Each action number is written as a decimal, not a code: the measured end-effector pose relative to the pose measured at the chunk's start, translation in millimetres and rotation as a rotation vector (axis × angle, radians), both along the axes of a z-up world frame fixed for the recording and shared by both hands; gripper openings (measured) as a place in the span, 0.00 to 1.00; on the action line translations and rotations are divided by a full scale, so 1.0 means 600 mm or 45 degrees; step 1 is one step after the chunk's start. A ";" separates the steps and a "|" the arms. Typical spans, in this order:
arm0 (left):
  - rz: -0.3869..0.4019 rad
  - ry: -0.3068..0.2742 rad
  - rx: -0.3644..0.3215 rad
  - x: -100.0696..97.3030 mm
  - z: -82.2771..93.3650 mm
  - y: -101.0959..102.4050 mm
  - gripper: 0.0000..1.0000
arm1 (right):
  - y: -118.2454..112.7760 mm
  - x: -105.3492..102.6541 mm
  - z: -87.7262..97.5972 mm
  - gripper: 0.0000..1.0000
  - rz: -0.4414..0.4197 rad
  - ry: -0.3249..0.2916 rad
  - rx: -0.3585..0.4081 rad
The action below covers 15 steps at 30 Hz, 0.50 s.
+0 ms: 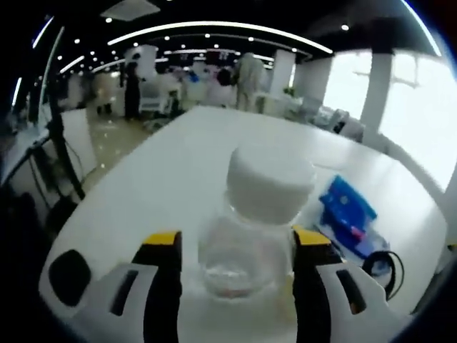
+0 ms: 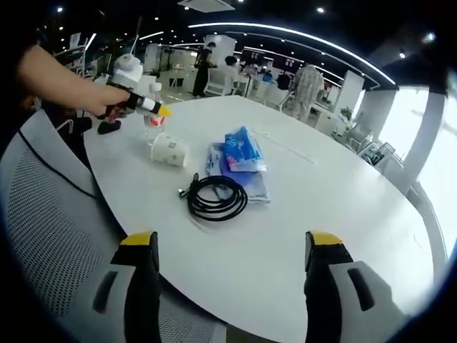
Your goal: Arrange the tabletop items into an orderly group along one side of the table until the central work area is clear of visible clutter.
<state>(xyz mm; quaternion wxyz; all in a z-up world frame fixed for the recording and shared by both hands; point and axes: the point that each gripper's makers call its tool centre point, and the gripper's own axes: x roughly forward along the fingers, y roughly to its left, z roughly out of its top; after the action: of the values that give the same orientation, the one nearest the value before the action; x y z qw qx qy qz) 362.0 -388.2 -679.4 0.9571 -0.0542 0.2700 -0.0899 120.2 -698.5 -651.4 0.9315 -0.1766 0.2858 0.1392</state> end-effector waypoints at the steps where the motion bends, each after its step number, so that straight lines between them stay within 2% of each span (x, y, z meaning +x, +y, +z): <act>1: 0.001 0.005 0.005 0.001 -0.001 -0.001 0.57 | 0.000 0.000 0.000 0.84 0.000 0.000 0.000; 6: -0.002 -0.005 -0.005 0.007 0.001 -0.009 0.54 | 0.000 -0.001 -0.002 0.83 0.003 0.007 -0.005; 8: -0.029 0.015 0.011 0.006 -0.004 -0.015 0.49 | 0.000 -0.001 -0.003 0.82 0.001 0.010 -0.007; 15: -0.081 0.014 0.040 0.004 -0.004 -0.017 0.47 | 0.000 -0.002 -0.004 0.81 0.003 0.016 -0.016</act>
<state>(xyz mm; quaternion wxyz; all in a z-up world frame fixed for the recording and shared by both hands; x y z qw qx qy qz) 364.3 -398.5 -681.6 0.9530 -0.0310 0.2783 -0.1158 118.7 -698.7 -654.1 0.9284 -0.1820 0.2923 0.1398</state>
